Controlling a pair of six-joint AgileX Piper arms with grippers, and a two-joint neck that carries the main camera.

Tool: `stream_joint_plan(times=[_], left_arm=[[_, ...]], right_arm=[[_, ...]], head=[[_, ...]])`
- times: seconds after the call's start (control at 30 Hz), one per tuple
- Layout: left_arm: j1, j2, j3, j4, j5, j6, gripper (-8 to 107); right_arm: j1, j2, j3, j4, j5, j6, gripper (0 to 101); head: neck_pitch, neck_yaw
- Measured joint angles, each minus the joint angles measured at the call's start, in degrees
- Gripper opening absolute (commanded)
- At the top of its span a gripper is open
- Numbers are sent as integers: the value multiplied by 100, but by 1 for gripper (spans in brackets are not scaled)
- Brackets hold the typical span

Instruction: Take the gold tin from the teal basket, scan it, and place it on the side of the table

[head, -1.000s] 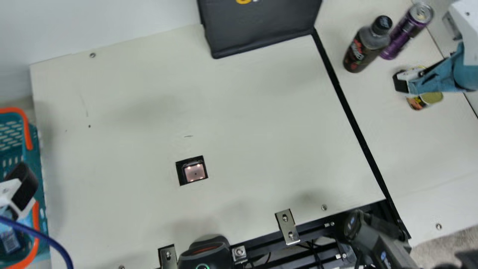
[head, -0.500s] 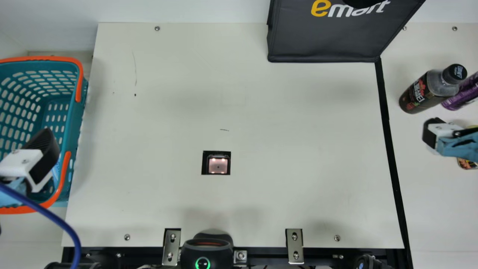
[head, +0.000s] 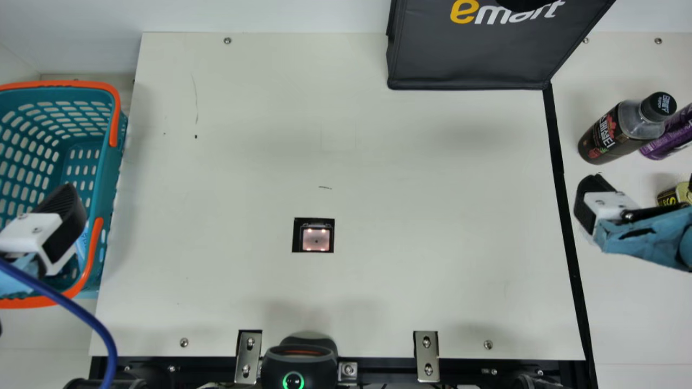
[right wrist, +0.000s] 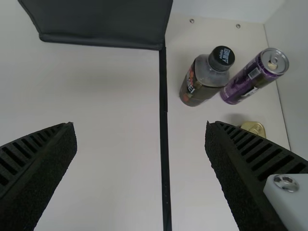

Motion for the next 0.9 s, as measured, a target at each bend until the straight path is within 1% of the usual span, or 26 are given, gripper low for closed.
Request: stream_joint_plan(times=[0.47,0.9], left_arm=[[0,0,0,0,0,0,90],[0,0,0,0,0,0,90]], right_arm=[[1283,-811,68,-350,113,1395,95],[1345,-825,68,-356,131,1448,95]], head=[[0,0],[0,0]])
